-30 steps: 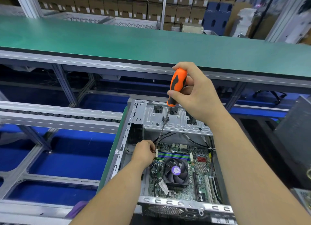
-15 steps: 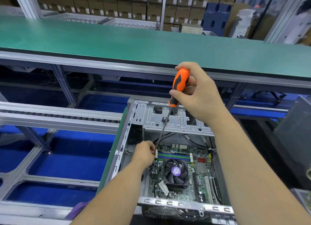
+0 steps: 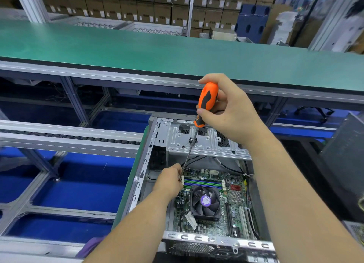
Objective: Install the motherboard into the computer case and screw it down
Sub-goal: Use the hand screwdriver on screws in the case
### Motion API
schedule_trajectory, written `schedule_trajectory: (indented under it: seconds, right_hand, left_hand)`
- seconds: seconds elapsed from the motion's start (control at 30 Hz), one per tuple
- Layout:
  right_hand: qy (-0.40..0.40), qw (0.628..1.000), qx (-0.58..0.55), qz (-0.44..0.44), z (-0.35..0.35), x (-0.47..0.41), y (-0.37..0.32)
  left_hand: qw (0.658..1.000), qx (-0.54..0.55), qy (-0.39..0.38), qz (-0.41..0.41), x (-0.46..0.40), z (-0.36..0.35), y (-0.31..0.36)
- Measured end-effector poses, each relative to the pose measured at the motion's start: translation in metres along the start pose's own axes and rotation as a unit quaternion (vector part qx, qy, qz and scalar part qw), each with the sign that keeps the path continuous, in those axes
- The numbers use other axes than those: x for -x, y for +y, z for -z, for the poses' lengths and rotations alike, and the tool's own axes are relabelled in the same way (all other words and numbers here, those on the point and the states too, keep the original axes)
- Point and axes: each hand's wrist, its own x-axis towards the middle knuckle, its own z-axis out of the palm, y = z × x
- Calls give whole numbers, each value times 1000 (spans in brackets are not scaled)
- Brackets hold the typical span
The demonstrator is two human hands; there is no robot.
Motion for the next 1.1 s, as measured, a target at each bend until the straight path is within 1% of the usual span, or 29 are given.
schedule_trajectory:
  seconds: [0.1, 0.23, 0.3, 0.57, 0.9, 1.1]
  right_hand:
    - [-8, 1000, 11, 1, 0, -1, -3]
    - [45, 996, 77, 19, -4, -2, -7]
    - [59, 994, 91, 17, -7, -1, -6]
    - [15, 1000, 24, 6, -4, -1, -6]
    - [32, 999, 37, 11, -5, -1, 0]
    - [37, 998, 55, 10, -6, -1, 5]
  left_hand:
    - [1000, -11, 0, -2, -1, -1, 1]
    - [1000, -13, 9, -2, -1, -1, 0]
    - [1000, -15, 13, -2, -1, -1, 0]
    - [1000, -11, 26, 0, -1, -1, 1]
    - [1000, -6, 25, 0, 2, 2, 3]
    - [999, 34, -9, 21, 3, 4, 2]
